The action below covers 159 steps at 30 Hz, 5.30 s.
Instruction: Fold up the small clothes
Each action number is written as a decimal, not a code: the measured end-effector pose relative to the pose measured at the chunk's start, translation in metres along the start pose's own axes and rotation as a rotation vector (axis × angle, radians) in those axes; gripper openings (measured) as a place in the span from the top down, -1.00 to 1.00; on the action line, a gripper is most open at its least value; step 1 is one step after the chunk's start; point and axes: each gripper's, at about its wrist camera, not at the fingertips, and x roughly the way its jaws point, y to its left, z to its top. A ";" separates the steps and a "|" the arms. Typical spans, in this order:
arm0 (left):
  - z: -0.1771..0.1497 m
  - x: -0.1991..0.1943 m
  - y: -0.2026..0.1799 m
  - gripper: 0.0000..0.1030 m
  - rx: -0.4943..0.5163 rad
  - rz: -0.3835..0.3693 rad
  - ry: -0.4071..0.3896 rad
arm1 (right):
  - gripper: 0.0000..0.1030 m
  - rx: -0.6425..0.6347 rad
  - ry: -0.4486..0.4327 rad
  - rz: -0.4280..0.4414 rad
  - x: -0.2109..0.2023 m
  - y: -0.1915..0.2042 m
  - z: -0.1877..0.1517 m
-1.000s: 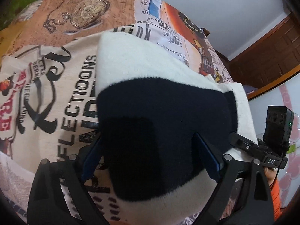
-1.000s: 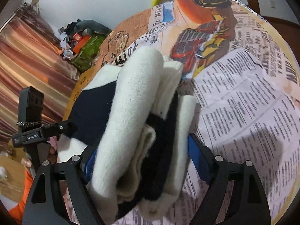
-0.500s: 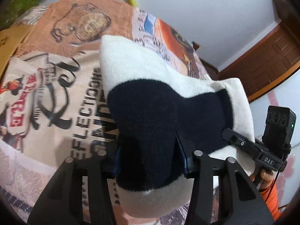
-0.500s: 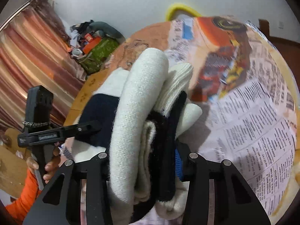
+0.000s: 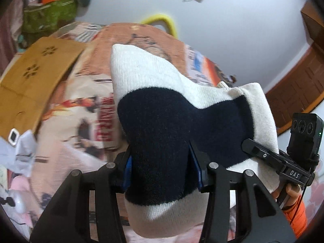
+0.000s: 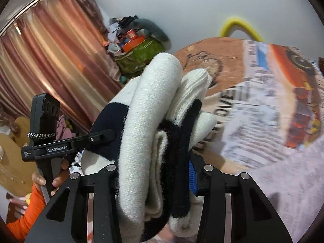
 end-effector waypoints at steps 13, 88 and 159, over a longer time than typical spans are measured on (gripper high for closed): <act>-0.030 0.050 0.064 -0.05 -0.056 0.041 0.084 | 0.02 0.002 0.214 -0.113 0.077 -0.015 -0.028; -0.192 -0.294 -0.163 -1.00 0.309 0.185 -0.812 | -0.87 -0.419 -0.644 -0.246 -0.208 0.183 -0.107; -0.192 -0.287 -0.147 -1.00 0.289 0.163 -0.734 | -1.00 -0.367 -0.634 -0.300 -0.216 0.186 -0.114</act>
